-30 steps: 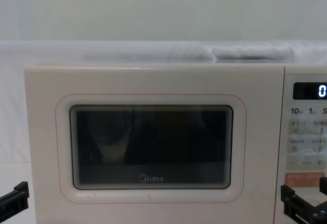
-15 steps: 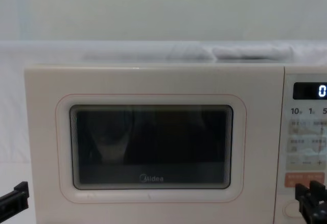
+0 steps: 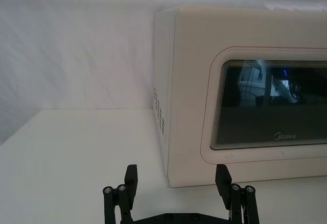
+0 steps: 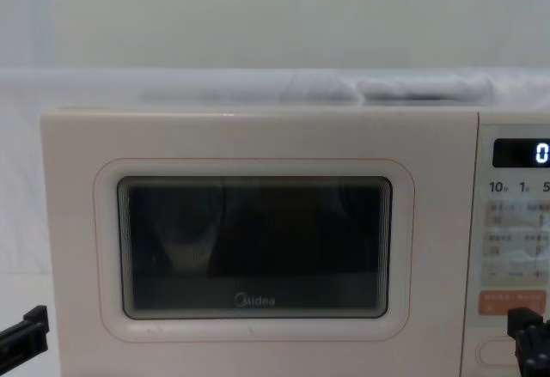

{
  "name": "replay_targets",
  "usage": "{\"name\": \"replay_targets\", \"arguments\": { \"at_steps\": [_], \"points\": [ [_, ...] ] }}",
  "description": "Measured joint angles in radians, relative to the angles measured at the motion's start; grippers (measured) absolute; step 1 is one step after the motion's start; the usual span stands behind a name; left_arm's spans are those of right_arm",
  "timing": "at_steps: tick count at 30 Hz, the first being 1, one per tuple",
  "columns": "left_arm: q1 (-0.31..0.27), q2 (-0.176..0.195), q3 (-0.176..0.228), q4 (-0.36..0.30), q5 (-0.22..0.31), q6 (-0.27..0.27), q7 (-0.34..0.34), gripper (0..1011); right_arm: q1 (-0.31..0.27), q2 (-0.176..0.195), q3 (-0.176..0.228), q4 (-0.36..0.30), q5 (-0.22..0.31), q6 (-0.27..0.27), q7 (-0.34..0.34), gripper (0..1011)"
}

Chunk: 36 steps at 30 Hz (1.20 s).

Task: Press the button to open the microwave door with one hand; close the microwave door with the other hand.

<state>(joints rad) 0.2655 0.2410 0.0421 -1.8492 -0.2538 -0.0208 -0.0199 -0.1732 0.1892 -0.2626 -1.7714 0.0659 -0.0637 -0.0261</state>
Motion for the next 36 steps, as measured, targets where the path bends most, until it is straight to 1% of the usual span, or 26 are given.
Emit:
{"name": "replay_targets", "arguments": {
  "at_steps": [22,24,26,27,30,33,36],
  "points": [
    [0.000,0.000,0.000,0.000,0.000,0.000,0.000,1001,0.000,0.000,0.000,0.000,0.000,0.000,0.000,0],
    [0.000,0.000,0.000,0.000,0.000,0.000,0.000,1001,0.001,-0.004,0.005,0.000,0.005,0.002,0.009,0],
    [0.000,0.000,0.000,0.000,0.000,0.000,0.000,1001,0.003,-0.014,0.016,0.002,0.025,0.019,0.032,0],
    [0.000,0.000,0.000,0.000,0.000,0.000,0.000,1001,0.003,-0.014,0.016,0.002,0.025,0.019,0.032,0],
    [0.000,0.000,0.000,0.000,0.000,0.000,0.000,1001,0.004,-0.021,0.025,0.001,0.033,0.042,0.048,0],
    [0.000,0.000,0.000,0.000,0.000,0.000,0.000,1001,0.006,-0.027,0.040,-0.009,0.042,0.088,0.065,0],
    [0.000,0.000,0.000,0.000,0.000,0.000,0.000,1001,0.007,-0.028,0.051,-0.016,0.046,0.118,0.075,0]
  ]
}}
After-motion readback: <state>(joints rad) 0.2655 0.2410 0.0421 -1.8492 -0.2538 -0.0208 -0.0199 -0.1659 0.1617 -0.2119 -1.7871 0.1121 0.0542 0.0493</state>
